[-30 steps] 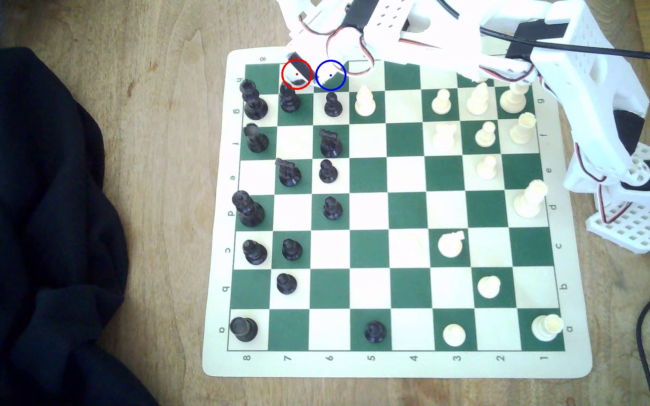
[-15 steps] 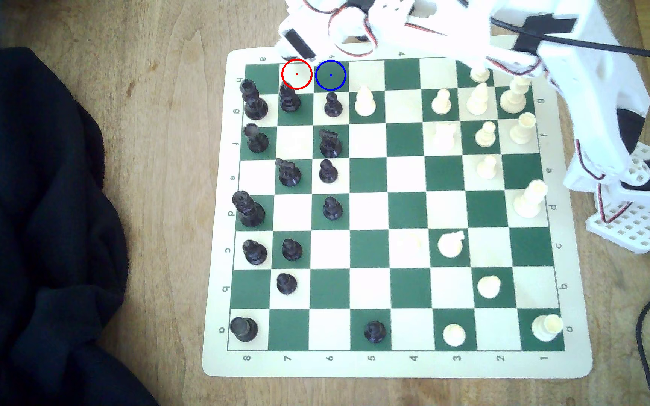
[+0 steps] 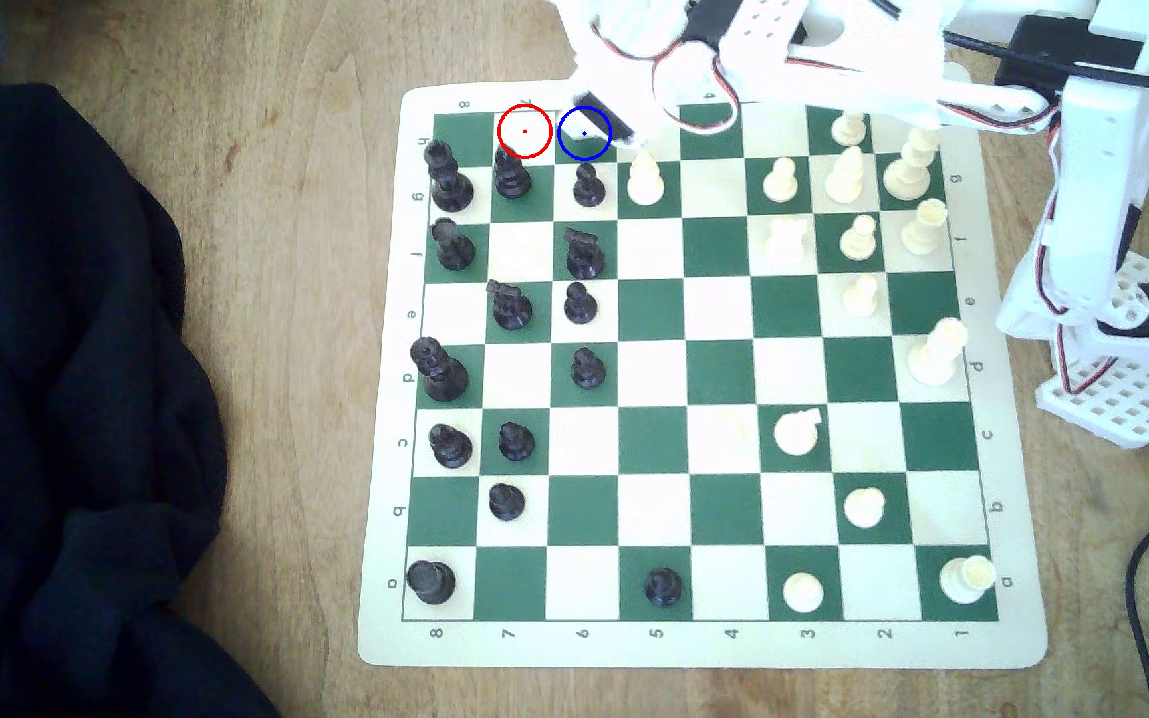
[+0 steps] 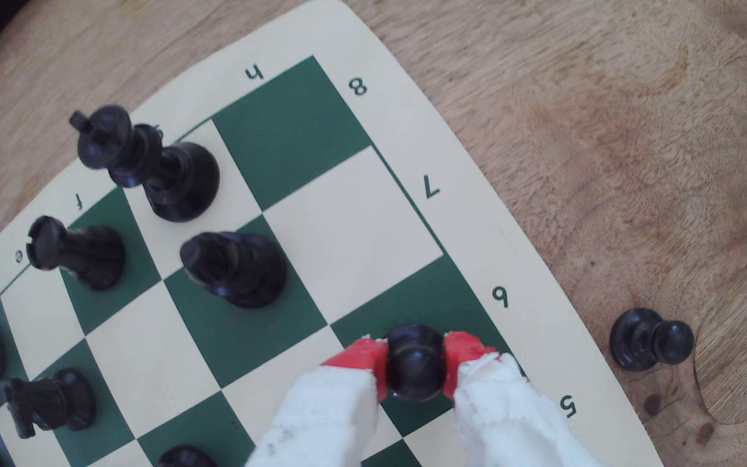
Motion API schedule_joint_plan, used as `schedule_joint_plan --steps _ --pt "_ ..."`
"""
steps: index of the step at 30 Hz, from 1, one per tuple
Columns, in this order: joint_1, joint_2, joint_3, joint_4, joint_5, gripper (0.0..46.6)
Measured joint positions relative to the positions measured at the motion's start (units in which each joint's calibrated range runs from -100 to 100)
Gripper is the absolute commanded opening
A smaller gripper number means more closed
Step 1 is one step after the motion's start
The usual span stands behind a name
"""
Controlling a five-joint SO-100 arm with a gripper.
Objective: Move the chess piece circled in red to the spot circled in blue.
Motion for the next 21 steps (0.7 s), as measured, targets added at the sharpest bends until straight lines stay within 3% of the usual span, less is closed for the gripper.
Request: schedule_joint_plan --steps 21 --pt "1.2 0.3 1.6 -3.5 0.4 0.2"
